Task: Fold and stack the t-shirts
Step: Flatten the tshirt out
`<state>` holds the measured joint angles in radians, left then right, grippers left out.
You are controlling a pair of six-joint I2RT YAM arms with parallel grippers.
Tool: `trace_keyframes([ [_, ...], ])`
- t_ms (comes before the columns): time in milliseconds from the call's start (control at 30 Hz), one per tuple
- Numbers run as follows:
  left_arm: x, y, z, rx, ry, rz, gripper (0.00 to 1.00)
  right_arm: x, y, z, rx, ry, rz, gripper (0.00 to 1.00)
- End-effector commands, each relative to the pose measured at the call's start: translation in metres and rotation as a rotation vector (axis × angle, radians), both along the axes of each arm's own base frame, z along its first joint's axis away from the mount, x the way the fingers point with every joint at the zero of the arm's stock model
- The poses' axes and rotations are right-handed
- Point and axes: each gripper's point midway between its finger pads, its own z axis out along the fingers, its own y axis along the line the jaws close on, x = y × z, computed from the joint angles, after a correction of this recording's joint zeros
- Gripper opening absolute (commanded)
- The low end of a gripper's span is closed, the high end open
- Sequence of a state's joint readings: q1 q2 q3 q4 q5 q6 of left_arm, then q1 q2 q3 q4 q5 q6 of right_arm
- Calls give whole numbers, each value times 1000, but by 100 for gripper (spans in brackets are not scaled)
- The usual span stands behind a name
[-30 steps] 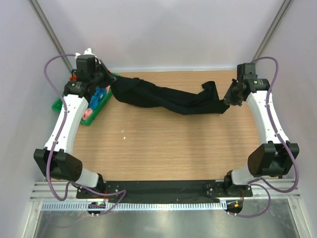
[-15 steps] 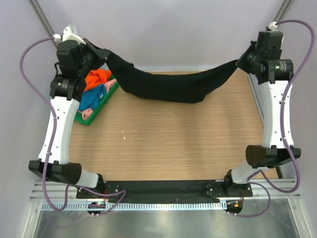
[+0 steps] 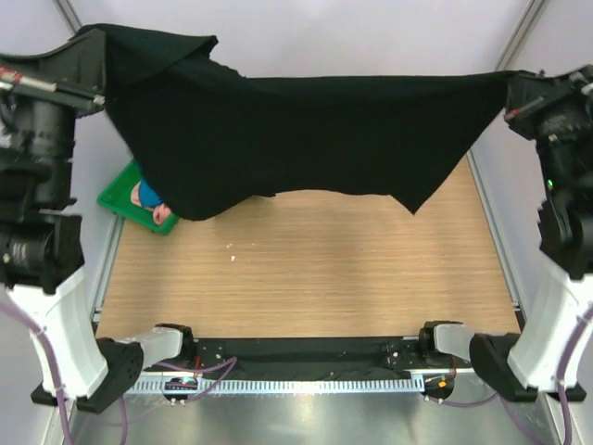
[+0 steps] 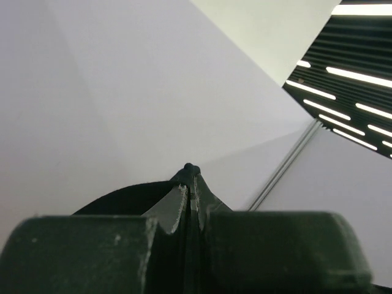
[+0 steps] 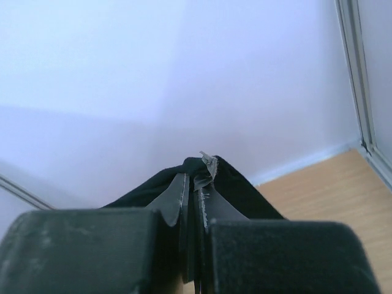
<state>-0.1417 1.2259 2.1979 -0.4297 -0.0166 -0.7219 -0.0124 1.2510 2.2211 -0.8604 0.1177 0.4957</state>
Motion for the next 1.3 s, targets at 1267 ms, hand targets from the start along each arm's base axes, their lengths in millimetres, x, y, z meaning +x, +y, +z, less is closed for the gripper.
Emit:
trace_keyframes([
  [1267, -9, -11, 48, -1, -196, -59, 1, -81, -63, 20, 6, -207, -363, 2],
])
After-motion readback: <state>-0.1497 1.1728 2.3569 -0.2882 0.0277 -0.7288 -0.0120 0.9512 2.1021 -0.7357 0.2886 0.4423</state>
